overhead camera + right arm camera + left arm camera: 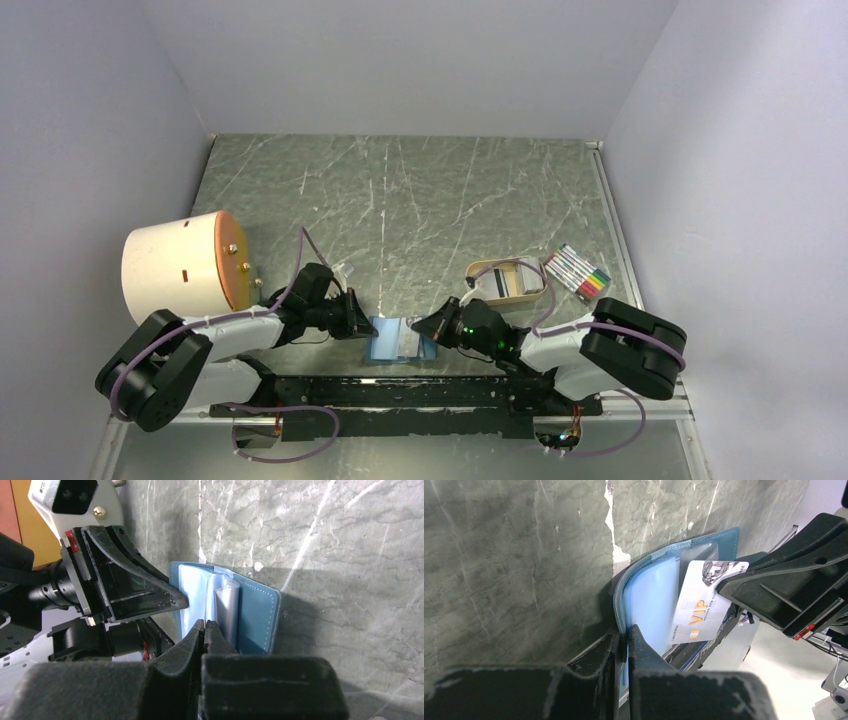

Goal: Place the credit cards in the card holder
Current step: Insert the credit card into the card holder.

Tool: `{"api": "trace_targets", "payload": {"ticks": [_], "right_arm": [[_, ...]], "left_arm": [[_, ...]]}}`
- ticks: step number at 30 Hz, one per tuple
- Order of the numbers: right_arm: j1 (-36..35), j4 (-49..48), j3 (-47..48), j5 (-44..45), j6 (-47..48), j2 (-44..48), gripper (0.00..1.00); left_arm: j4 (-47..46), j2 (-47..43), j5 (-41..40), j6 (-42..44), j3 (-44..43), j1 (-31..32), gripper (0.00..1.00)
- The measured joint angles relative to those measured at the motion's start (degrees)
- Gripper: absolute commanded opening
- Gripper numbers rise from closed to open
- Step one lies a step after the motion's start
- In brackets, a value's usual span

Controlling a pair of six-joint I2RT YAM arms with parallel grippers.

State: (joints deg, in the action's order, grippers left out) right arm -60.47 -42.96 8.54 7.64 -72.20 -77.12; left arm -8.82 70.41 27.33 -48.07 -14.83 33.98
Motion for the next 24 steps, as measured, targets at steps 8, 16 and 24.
{"api": "trace_targets", "payload": {"ticks": [8, 16, 24], "right_arm": [[-0.35, -3.1, -0.35, -1.73, -0.9, -3.15, 0.02], [-0.46, -6.16, -0.31, -3.04, -1.53, -6.23, 0.04], [-0.46, -8.87, -0.33, -2.91, -1.51, -7.91, 0.0]], "left_arm": [[-0.11, 0.0, -0.17, -0.85, 0.0, 0.0, 0.09], [-0.15, -0.17, -0.24, -1.09, 0.0, 0.0, 0.09], [-0.17, -0.59, -0.42, -1.25, 0.0, 0.0, 0.09]]}}
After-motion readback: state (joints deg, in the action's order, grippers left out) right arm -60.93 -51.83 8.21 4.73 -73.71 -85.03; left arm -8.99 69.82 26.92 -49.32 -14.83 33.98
